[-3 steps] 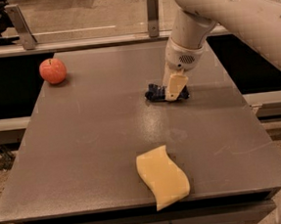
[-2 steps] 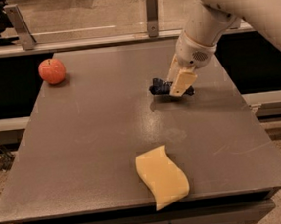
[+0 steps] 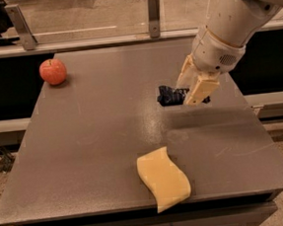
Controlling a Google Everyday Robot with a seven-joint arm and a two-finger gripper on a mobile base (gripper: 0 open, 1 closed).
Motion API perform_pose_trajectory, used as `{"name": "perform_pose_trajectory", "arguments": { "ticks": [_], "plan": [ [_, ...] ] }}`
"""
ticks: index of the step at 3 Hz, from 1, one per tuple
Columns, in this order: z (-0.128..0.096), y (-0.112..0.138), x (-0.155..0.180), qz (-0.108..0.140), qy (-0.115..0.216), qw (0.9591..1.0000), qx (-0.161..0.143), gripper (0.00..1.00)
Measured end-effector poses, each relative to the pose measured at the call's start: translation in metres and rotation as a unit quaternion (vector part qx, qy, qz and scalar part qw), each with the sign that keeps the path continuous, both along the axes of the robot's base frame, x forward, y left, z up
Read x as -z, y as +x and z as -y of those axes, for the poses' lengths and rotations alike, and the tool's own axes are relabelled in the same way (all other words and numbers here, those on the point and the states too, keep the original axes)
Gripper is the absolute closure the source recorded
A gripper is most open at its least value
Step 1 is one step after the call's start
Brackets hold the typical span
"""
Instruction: Move rxbar blueberry near sponge
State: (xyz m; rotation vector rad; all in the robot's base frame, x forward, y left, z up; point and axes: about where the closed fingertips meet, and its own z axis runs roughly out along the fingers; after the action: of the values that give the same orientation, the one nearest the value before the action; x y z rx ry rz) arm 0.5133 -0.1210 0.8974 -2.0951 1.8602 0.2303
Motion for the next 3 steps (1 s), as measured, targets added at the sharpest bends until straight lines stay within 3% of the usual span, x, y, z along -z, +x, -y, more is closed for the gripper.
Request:
{"name": "perform_pose_trajectory", "arguments": {
  "ticks": [1, 3],
  "plan": [
    [-0.003, -0.045, -0.002, -0.005, -0.024, 0.9991, -0.034, 1.00],
    [-0.019, -0.080, 0.007, -0.008, -0.013, 0.9985, -0.053, 0.58]
  ]
}}
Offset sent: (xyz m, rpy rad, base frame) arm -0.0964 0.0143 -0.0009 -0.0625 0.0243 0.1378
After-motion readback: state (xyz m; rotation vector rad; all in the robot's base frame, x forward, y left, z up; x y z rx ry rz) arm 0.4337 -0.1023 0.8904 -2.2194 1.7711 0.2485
